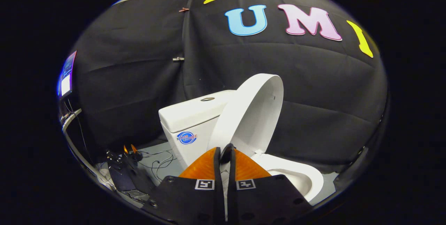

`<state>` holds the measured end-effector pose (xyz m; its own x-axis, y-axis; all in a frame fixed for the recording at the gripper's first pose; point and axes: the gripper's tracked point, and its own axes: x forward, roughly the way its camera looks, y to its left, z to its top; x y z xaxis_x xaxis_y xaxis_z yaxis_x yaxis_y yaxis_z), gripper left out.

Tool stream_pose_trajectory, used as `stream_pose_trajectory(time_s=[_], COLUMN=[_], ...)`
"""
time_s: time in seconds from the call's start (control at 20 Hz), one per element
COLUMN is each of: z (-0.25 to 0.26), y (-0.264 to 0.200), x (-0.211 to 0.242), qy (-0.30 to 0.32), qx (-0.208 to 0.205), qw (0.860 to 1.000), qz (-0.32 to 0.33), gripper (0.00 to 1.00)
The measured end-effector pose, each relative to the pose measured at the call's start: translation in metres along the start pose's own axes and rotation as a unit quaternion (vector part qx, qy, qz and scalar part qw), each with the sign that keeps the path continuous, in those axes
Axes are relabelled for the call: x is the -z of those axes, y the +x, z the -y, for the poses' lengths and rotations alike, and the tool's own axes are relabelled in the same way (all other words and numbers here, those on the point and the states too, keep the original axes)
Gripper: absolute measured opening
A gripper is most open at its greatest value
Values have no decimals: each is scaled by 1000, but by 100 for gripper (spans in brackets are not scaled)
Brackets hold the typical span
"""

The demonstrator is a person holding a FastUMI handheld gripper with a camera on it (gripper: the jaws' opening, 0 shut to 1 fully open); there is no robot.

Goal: Open the toilet lid.

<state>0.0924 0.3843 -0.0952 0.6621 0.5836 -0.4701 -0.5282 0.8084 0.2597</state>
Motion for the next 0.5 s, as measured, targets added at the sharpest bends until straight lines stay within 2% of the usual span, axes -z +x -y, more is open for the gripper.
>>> stream_pose_trajectory(time_s=[0.25, 0.5], z=[-27, -45], y=[24, 40], x=[-6, -8], qy=[-27, -44], qx=[-39, -49], qw=[999, 998], qz=[-9, -12], gripper=[8, 8])
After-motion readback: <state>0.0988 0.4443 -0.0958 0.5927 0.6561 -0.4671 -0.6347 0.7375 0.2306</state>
